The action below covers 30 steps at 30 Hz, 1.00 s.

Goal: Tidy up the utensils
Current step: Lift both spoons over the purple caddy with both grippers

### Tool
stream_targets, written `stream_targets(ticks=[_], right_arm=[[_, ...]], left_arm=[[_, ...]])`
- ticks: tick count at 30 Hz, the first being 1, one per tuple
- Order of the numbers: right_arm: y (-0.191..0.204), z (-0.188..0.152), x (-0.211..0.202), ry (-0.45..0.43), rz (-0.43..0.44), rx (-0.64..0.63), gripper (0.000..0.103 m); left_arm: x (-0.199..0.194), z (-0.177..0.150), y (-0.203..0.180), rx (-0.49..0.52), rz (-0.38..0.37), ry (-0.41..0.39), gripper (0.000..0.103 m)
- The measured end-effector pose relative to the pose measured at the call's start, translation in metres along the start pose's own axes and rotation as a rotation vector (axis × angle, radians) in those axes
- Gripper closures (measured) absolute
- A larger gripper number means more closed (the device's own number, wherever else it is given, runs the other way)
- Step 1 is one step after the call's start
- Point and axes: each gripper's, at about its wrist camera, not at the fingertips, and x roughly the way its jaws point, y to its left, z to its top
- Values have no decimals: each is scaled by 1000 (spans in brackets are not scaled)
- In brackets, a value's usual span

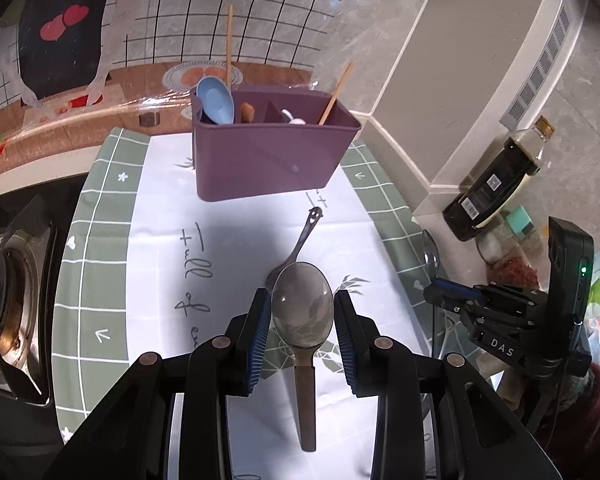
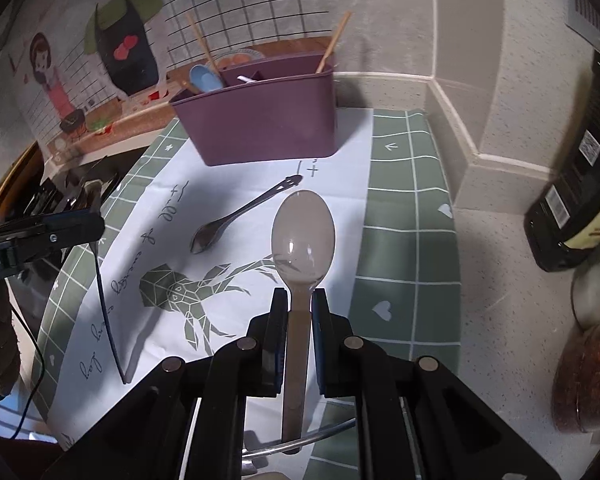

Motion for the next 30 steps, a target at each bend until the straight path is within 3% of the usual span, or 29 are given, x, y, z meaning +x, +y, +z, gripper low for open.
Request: stream_targets(ticks=[19,30], right_arm=[[-2,21,-30,-112,57,31,92],[6,43,-41,-170,70,16,92]], left_arm=[[-40,15,-10,18,-15,-109,70],[-60,35,-20,72,27,-168,70]])
